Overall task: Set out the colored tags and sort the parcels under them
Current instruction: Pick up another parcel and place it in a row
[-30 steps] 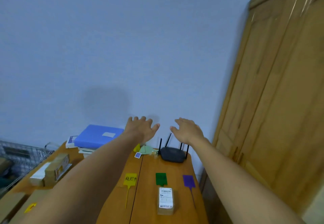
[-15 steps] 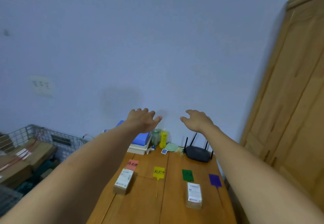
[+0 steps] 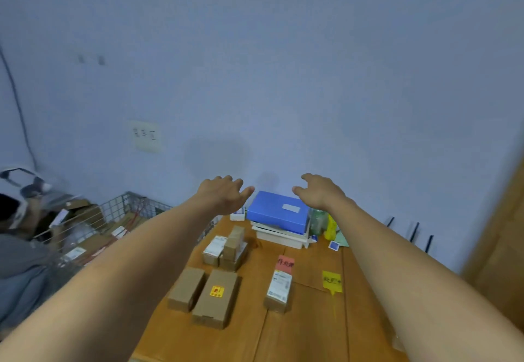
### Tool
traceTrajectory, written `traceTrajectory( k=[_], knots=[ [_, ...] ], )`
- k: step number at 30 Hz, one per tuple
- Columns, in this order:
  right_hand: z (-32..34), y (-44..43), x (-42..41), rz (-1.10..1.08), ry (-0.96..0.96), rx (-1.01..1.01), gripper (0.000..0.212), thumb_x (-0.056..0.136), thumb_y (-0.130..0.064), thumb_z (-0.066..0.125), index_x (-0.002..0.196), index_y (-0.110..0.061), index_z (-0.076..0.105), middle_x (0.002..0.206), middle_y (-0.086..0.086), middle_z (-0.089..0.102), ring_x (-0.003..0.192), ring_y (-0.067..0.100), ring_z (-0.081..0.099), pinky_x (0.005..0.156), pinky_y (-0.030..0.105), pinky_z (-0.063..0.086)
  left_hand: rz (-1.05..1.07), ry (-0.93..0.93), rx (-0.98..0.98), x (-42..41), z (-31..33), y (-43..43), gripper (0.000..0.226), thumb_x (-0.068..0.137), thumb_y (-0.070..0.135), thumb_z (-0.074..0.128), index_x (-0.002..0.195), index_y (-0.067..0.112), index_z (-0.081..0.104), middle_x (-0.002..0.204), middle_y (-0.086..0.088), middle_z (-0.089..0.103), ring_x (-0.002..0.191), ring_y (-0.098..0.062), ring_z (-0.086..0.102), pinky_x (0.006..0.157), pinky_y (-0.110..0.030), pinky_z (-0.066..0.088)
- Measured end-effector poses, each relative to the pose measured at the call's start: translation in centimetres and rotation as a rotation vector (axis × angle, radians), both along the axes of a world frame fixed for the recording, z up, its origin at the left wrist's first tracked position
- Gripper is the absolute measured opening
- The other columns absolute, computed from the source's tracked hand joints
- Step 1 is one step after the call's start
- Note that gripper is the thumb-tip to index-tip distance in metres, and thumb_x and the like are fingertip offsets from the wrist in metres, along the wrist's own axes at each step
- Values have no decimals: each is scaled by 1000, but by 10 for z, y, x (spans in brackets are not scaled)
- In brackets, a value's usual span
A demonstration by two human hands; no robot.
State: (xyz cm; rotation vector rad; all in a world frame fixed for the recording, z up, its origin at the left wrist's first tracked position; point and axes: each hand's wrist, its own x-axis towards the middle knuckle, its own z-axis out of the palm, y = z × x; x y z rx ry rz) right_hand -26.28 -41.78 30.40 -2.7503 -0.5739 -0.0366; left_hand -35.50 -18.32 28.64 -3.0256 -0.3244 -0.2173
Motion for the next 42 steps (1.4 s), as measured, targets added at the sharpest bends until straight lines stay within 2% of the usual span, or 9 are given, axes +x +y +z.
traceTrajectory(
  k=[6,14,19,26,32,35,38,40,42],
  knots=[
    [-17,108,24,90,7,5,68,99,-52,45,157,-21,30,161,4,35,144,30,36,113,47,37,69,40,0,9,-22,100,71,103,66,13,149,22,43,149,-11,50,132,-34,50,102,-50,44],
    [-40,225,90,96,71,42,68,99,-51,46,157,-20,28,162,6,33,145,31,35,115,48,36,73,73,-3,70,-30,214,71,103,66,13,148,21,44,149,-12,49,134,-33,49,104,-50,42],
    [-56,268,118,75,110,62,67,99,-49,47,157,-20,30,161,6,35,144,31,36,114,48,37,73,94,-45,109,-32,254,70,103,65,12,150,21,42,151,-11,48,134,-33,49,104,-51,43],
    [-108,313,135,47,206,54,63,99,-47,48,155,-22,32,160,5,36,140,29,42,108,44,43,-4,177,-81,150,-77,283,71,104,64,12,150,19,41,150,-14,48,133,-35,50,104,-51,43],
    [-149,345,152,-22,243,59,60,98,-45,50,151,-19,40,150,7,49,134,29,48,104,41,45,-67,234,-93,186,-113,301,70,104,64,13,149,18,42,150,-13,48,134,-34,50,103,-51,43],
    [-171,365,162,-54,281,75,52,99,-43,49,145,-18,47,140,8,57,124,30,55,98,40,48,-88,264,-126,209,-142,316,70,104,64,13,149,18,42,149,-14,49,134,-34,51,103,-51,44],
    [-203,394,174,-113,373,137,41,101,-39,47,133,-14,56,129,9,62,113,28,59,96,39,50,-98,314,-210,234,-185,335,72,104,63,14,150,16,42,152,-16,48,137,-35,49,108,-51,43],
    [-222,404,172,-128,458,165,33,102,-33,45,122,-13,61,119,8,65,104,23,60,89,36,49,-89,343,-285,239,-213,340,74,103,65,15,153,15,38,156,-17,46,142,-36,45,113,-51,40],
    [-251,417,175,-144,570,176,32,103,-29,43,123,-11,61,114,9,64,103,23,61,86,35,48,-81,390,-361,250,-245,348,77,103,65,16,159,13,30,159,-18,42,146,-36,41,116,-52,37]
  ],
)
